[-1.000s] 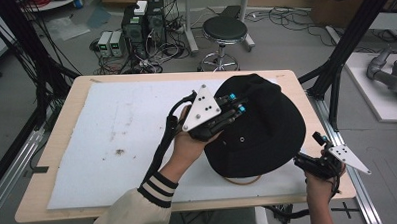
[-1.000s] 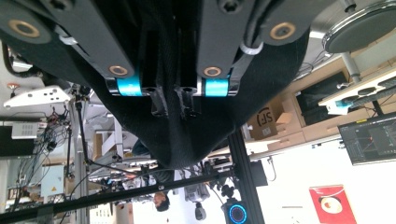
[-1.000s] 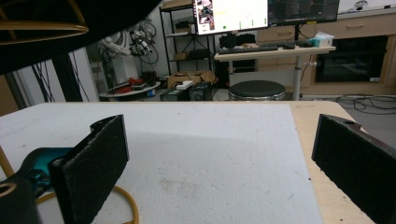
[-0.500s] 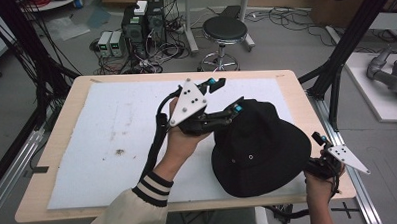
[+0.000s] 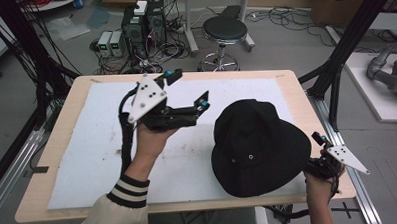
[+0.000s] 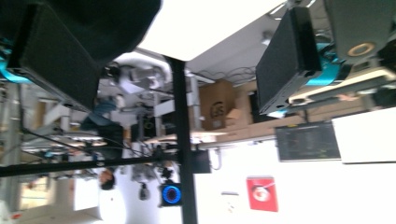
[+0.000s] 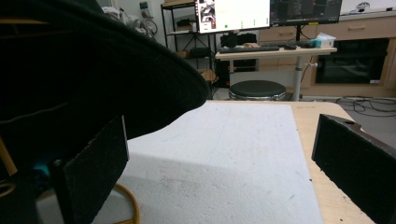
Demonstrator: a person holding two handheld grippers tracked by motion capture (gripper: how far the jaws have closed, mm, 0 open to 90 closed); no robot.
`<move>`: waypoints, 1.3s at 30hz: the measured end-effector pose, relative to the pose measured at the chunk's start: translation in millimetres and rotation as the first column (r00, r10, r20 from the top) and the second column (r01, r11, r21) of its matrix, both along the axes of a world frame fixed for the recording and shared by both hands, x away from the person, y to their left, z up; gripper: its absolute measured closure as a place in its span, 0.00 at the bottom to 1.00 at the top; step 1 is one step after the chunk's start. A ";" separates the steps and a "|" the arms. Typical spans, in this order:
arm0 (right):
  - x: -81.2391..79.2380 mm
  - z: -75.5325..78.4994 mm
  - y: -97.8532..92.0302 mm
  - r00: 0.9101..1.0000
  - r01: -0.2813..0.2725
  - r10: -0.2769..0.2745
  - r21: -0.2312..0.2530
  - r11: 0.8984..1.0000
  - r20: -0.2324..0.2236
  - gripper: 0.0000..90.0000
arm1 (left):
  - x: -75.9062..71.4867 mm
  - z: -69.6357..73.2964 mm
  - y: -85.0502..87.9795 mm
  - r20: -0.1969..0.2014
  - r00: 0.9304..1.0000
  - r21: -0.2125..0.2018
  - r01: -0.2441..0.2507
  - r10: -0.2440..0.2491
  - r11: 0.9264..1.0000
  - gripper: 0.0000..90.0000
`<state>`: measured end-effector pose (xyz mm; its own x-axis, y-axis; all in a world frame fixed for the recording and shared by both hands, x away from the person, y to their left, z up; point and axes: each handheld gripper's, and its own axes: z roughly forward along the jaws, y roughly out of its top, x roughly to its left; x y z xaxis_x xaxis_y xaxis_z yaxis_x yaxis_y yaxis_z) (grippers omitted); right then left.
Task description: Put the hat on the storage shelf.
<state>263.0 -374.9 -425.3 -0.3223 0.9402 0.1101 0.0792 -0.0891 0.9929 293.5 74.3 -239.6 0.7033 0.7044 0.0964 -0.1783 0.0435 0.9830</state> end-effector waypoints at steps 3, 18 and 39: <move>0.3 -0.2 -0.1 1.000 0.003 -0.003 -0.016 1.000 0.000 0.04 | -3.2 -0.7 22.4 0.002 0.999 -0.013 -0.048 0.048 0.999 0.15; 1.9 -0.3 2.9 1.000 0.006 -0.005 -0.050 0.999 0.007 0.04 | -26.6 -17.0 144.7 -0.007 0.935 -0.070 -0.355 0.356 0.932 0.15; 4.4 -1.3 9.0 1.000 -0.005 0.005 -0.079 0.997 -0.004 0.04 | -40.9 -92.4 229.0 -0.067 0.845 -0.052 -0.534 0.531 0.844 0.15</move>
